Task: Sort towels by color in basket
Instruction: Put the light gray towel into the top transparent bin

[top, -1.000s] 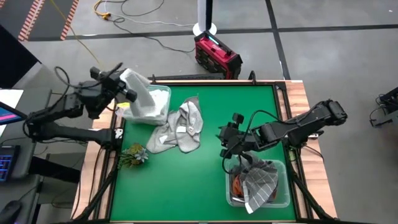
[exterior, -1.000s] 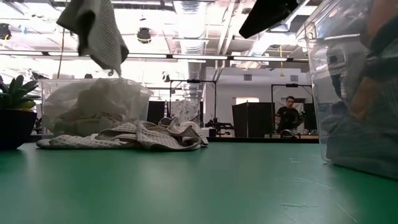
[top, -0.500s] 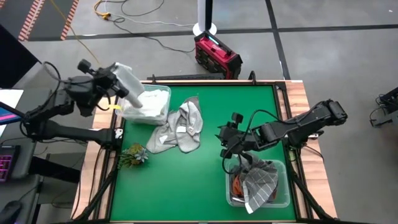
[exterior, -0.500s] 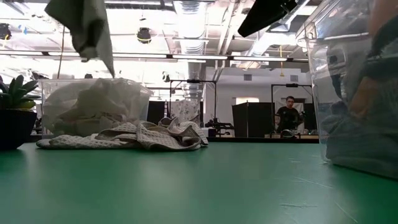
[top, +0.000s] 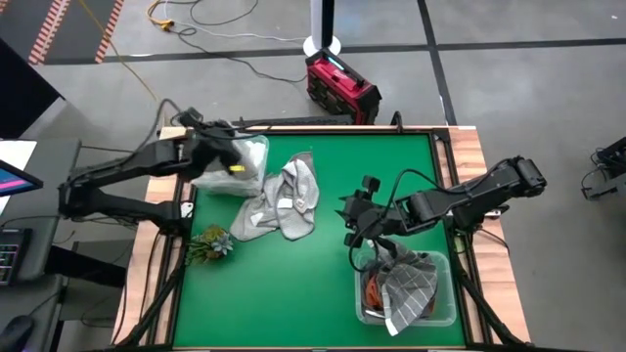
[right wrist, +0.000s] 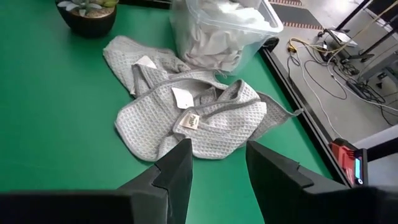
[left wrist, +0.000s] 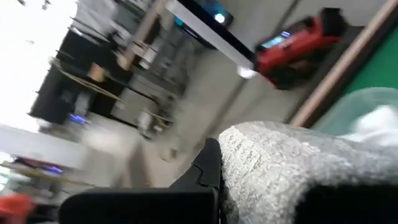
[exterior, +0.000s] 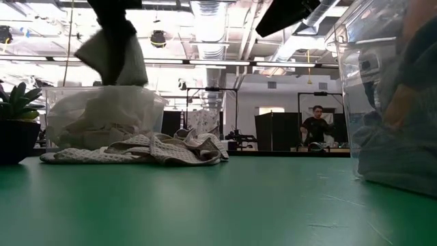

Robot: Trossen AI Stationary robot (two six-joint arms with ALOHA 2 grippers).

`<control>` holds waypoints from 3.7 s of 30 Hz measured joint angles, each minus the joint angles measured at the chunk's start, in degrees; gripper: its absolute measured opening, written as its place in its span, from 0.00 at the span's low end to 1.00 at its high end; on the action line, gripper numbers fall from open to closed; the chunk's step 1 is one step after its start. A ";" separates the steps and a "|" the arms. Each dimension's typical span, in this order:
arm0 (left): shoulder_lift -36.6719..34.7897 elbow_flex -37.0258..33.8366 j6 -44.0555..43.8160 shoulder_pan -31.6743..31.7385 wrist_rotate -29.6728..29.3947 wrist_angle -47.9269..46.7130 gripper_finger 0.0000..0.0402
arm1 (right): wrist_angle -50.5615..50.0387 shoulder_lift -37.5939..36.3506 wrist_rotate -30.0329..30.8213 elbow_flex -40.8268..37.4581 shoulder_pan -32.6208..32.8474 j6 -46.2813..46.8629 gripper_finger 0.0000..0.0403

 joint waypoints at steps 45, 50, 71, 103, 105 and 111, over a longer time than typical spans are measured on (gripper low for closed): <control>21.69 -16.32 -37.61 25.03 53.74 5.10 0.01 | -0.21 0.00 -0.31 0.00 2.91 -1.91 0.45; 23.17 -16.32 -33.42 23.68 53.18 3.99 0.09 | -0.32 0.00 -0.31 0.00 3.02 -1.53 0.45; 4.89 -16.69 -27.04 20.82 53.53 0.87 0.58 | -1.97 0.00 -0.28 0.02 3.05 0.67 0.45; 2.71 -20.48 -35.15 20.80 57.74 0.79 0.60 | -1.51 0.00 -0.22 0.02 3.02 0.10 0.45; 4.01 -22.07 -34.79 20.82 57.79 2.00 0.60 | -1.52 0.00 -0.23 0.02 3.02 0.10 0.45; 4.40 -16.61 -32.18 20.80 59.28 0.08 0.60 | -1.59 0.00 -0.24 0.02 3.02 0.54 0.45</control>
